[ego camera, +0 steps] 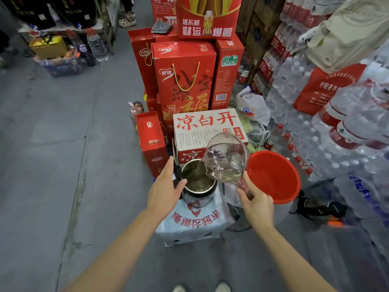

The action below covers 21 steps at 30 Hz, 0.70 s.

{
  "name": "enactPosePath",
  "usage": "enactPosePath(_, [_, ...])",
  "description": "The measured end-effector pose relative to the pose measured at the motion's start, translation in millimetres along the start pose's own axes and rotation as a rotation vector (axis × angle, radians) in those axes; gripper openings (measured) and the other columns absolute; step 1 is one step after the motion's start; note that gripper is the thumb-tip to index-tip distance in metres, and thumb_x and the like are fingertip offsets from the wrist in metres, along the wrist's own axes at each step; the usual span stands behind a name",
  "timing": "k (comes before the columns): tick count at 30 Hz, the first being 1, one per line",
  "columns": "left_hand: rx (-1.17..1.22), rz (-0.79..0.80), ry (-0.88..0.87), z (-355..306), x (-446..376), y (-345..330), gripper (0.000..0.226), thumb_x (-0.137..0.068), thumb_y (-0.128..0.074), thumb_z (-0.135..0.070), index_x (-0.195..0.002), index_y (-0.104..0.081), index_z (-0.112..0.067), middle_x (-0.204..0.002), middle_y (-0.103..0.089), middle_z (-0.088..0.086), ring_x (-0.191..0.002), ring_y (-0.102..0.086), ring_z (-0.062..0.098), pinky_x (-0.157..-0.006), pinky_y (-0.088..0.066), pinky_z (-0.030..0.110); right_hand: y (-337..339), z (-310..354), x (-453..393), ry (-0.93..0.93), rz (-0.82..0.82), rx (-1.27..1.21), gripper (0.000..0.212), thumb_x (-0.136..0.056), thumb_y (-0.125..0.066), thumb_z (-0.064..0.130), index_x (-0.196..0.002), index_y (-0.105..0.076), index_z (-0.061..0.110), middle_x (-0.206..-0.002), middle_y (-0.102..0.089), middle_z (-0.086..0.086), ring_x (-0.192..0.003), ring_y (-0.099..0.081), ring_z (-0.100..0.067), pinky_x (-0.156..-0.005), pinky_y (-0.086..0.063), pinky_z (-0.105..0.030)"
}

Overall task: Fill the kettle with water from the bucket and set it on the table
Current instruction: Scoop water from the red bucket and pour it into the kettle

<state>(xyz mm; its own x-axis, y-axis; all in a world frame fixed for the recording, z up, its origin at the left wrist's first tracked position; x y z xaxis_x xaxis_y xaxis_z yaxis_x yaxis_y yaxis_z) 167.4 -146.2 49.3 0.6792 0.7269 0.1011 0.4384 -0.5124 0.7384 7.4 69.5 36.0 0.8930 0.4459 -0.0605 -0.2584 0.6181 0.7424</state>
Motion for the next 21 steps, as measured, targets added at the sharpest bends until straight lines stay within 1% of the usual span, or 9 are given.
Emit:
enactPosePath(1, [-0.003,0.003,-0.006,0,0,1,0.083,-0.092,-0.061,-0.039,-0.155,-0.009,-0.026,-0.159,-0.030,-0.006,-0.138,-0.042,0.019,-0.103,-0.043,0.037,0,1,0,0.024,-0.004,0.031,0.058,-0.091,-0.072,0.023,-0.145,-0.054,0.034,-0.079,-0.075,-0.011,-0.072,-0.068,-0.028,-0.064,-0.052,-0.037])
enactPosePath(2, [-0.002,0.005,-0.012,0,0,1,0.083,-0.092,-0.061,-0.038,-0.155,-0.009,-0.026,-0.159,-0.030,-0.006,-0.139,-0.041,0.019,-0.104,-0.042,0.037,1,3,1,0.048,-0.011,0.059,0.058,-0.090,-0.073,0.023,-0.144,-0.055,0.033,-0.071,-0.073,-0.012,-0.066,-0.066,-0.028,-0.060,-0.050,-0.035])
enactPosePath(5, [-0.007,0.010,-0.013,0,0,3,0.082,-0.092,-0.061,-0.038,-0.155,-0.010,-0.026,-0.159,-0.030,-0.006,-0.139,-0.040,0.019,-0.104,-0.042,0.037,3,8,-1,0.134,-0.031,0.148,0.057,-0.089,-0.075,0.022,-0.143,-0.057,0.030,-0.062,-0.070,-0.011,-0.055,-0.064,-0.029,-0.050,-0.044,-0.032])
enactPosePath(8, [-0.006,0.012,-0.004,-1,1,3,0.082,-0.092,-0.061,-0.039,-0.155,-0.009,-0.028,-0.158,-0.031,-0.005,-0.138,-0.043,0.020,-0.103,-0.043,0.038,5,14,-1,0.270,-0.061,0.210,0.059,-0.080,-0.083,0.013,-0.136,-0.064,0.020,-0.048,-0.061,-0.005,-0.040,-0.056,-0.024,-0.040,-0.042,-0.029])
enactPosePath(10, [0.000,0.017,-0.002,-2,1,3,0.083,-0.091,-0.061,-0.039,-0.155,-0.009,-0.028,-0.158,-0.030,-0.006,-0.137,-0.043,0.019,-0.104,-0.043,0.038,6,14,-1,0.331,-0.070,0.229,0.060,-0.076,-0.086,0.011,-0.133,-0.067,0.017,-0.047,-0.059,-0.002,-0.037,-0.054,-0.021,-0.037,-0.044,-0.029])
enactPosePath(13, [0.005,0.024,0.005,-4,1,5,0.082,-0.091,-0.061,-0.038,-0.155,-0.009,-0.028,-0.158,-0.030,-0.006,-0.133,-0.048,0.020,-0.103,-0.044,0.038,7,13,0,0.369,-0.082,0.244,0.060,-0.077,-0.086,0.012,-0.134,-0.066,0.019,-0.049,-0.061,-0.002,-0.038,-0.055,-0.021,-0.037,-0.048,-0.030])
enactPosePath(18, [0.024,0.030,-0.017,-9,5,8,0.081,-0.092,-0.061,-0.035,-0.155,-0.010,-0.026,-0.158,-0.030,-0.005,-0.131,-0.050,0.020,-0.103,-0.043,0.037,7,16,2,0.300,-0.087,0.213,0.062,-0.077,-0.086,0.014,-0.135,-0.065,0.020,-0.048,-0.062,-0.002,-0.038,-0.055,-0.021,-0.036,-0.050,-0.034])
enactPosePath(21, [0.016,0.031,-0.025,-9,5,9,0.081,-0.092,-0.061,-0.035,-0.155,-0.010,-0.025,-0.159,-0.030,-0.004,-0.130,-0.050,0.020,-0.102,-0.043,0.037,7,19,5,0.328,-0.085,0.247,0.064,-0.076,-0.087,0.015,-0.136,-0.065,0.022,-0.050,-0.064,0.000,-0.039,-0.057,-0.019,-0.035,-0.049,-0.035])
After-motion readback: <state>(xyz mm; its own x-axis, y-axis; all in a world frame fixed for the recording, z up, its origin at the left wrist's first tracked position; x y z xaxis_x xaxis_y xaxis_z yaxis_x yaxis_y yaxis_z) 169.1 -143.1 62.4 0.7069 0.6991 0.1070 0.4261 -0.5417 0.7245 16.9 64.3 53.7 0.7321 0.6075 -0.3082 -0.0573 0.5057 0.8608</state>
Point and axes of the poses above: each hand's wrist, its own x-axis away from the middle knuckle, its own y-axis out of the back of the hand, z = x × y, the point moved 3 cm from there along -x, towards the middle knuckle
